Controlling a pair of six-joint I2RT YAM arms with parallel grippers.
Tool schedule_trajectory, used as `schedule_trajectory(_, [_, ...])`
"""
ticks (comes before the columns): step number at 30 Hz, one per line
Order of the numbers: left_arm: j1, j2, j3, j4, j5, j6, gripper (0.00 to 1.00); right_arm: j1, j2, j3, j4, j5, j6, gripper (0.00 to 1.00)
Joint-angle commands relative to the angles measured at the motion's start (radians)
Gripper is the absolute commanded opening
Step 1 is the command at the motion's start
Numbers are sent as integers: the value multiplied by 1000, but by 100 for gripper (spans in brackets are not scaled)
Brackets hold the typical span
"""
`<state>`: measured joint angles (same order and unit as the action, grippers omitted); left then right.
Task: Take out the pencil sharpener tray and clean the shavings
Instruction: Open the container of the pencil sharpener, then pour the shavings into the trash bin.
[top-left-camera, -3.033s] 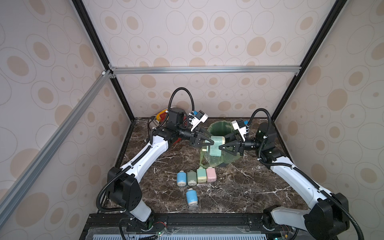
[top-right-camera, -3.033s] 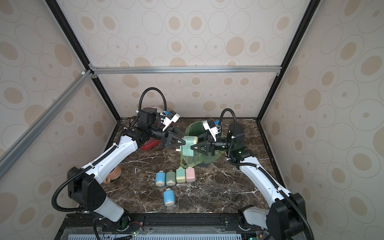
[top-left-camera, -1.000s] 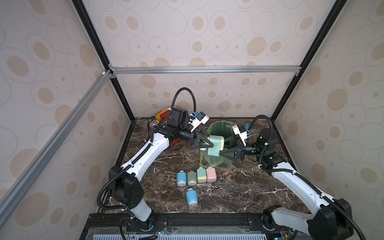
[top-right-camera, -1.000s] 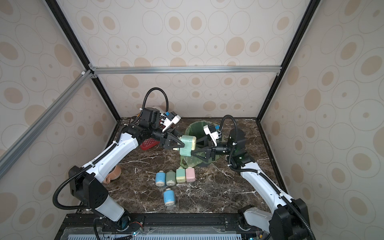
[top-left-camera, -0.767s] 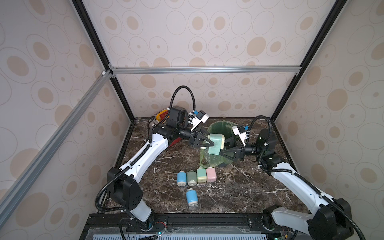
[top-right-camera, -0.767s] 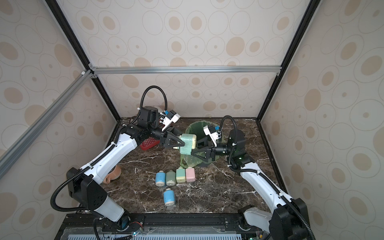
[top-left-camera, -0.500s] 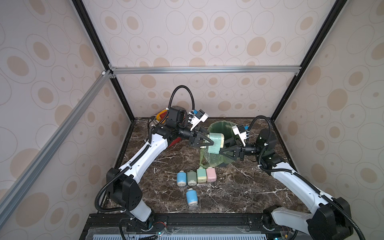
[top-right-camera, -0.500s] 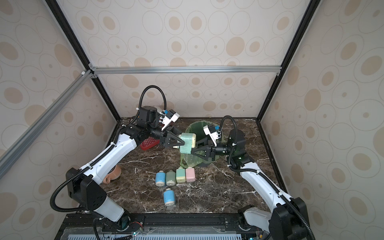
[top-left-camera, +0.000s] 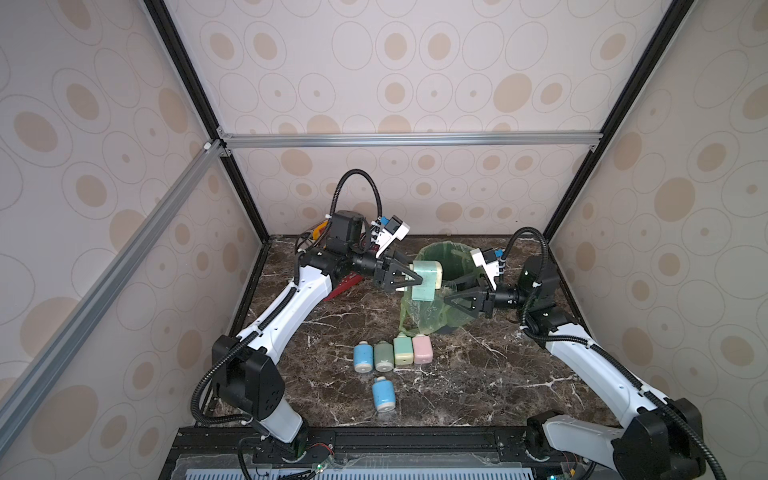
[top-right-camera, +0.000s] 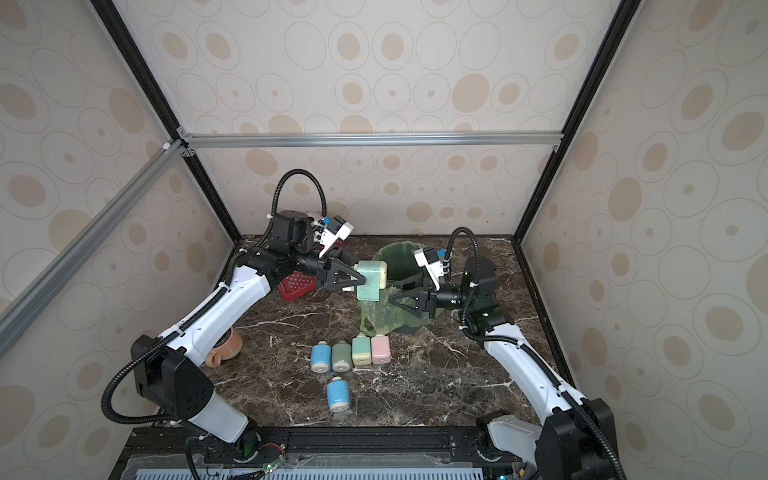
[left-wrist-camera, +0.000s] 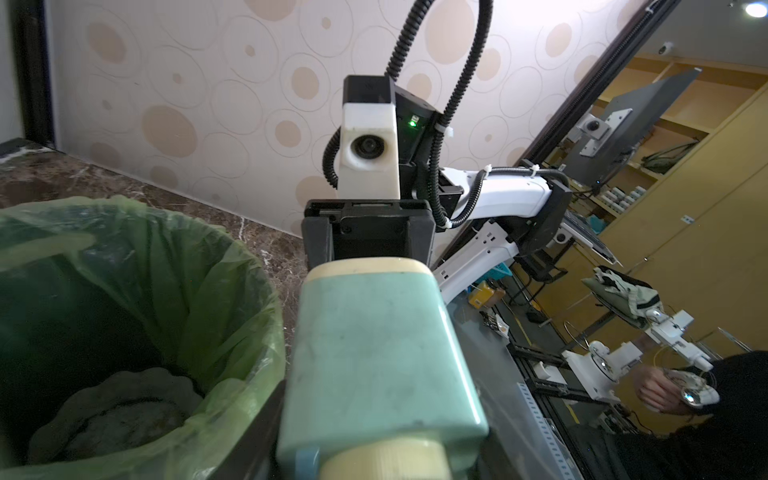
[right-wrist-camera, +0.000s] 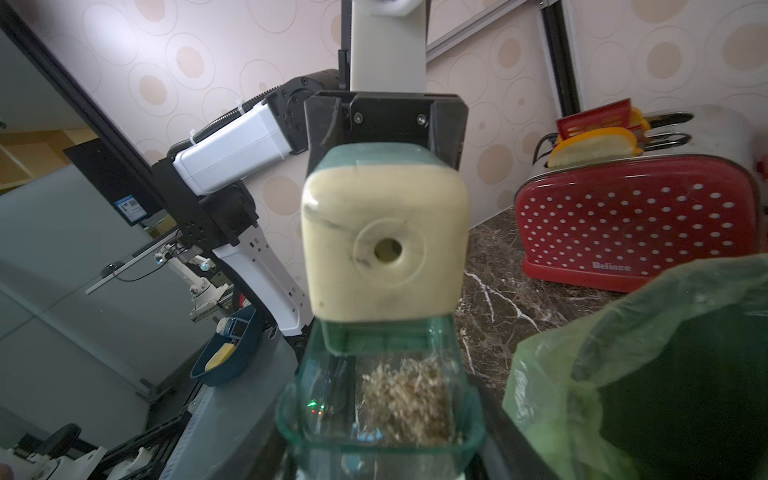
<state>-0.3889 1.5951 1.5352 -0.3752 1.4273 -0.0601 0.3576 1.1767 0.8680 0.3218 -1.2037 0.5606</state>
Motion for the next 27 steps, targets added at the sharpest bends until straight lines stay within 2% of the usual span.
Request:
schedule_trajectory(1, [24, -8, 14, 32, 32, -7, 6, -28, 1, 33, -61, -19, -9, 47])
schedule_trajectory(5, [42, -4, 20, 33, 24, -19, 6, -54, 18, 95, -217, -12, -65, 47])
schedule_trajectory(8, [71, -16, 23, 31, -1, -23, 5, -78, 57, 154, -294, -2, -21, 46])
schedule_trajectory(17, [111, -55, 8, 75, -84, -44, 5, -97, 135, 344, -503, 96, 243, 44])
schedule_trajectory(25, [111, -113, -73, 261, -201, -175, 5, -96, 217, 503, -657, 176, 456, 38])
schedule_trajectory(27, [110, -139, -106, 331, -278, -221, 6, -96, 245, 517, -655, 165, 536, 36])
